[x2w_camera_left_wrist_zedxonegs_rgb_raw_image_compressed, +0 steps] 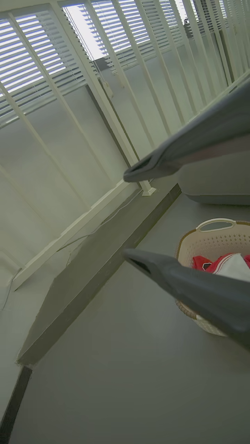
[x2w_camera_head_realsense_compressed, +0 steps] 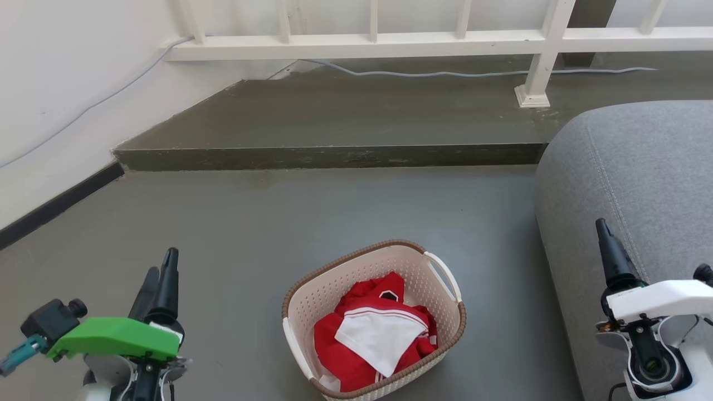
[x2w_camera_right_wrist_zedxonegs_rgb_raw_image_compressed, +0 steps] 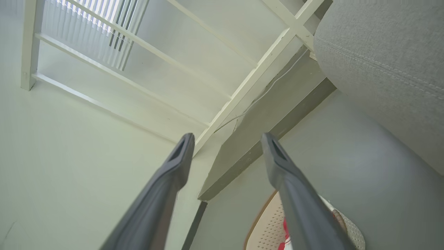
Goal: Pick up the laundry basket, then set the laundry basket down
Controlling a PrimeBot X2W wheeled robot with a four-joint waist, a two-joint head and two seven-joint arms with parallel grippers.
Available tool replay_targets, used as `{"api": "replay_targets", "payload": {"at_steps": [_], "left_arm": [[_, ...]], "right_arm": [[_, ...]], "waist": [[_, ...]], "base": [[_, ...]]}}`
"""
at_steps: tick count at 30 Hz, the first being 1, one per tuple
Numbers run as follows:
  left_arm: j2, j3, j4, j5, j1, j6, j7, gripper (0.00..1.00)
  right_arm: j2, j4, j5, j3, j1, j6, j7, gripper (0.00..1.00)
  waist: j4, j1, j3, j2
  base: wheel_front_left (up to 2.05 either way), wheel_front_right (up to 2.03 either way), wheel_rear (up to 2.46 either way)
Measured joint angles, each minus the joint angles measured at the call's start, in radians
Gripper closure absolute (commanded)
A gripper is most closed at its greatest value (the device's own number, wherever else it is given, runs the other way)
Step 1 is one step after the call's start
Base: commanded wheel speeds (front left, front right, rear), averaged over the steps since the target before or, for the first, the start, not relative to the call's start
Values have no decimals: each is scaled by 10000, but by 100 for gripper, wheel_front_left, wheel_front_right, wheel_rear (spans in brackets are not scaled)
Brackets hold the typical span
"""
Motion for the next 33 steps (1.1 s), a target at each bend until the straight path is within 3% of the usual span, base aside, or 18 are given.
{"api": "replay_targets", "payload": {"at_steps": [15, 33], "left_arm": [[328, -750, -468, 2826, -195, 502, -523, 0], [412, -1626, -537, 5271, -190, 895, -1137, 0]], "right_arm": [[-385, -293, -2801, 849, -77, -460, -529, 0], [-579, -171, -5340, 1584, -50, -890, -1149, 0]], "waist": [[63, 0, -42, 0], [132, 0, -113, 0]], "base": [[0, 0, 0], [0, 0, 0]]}}
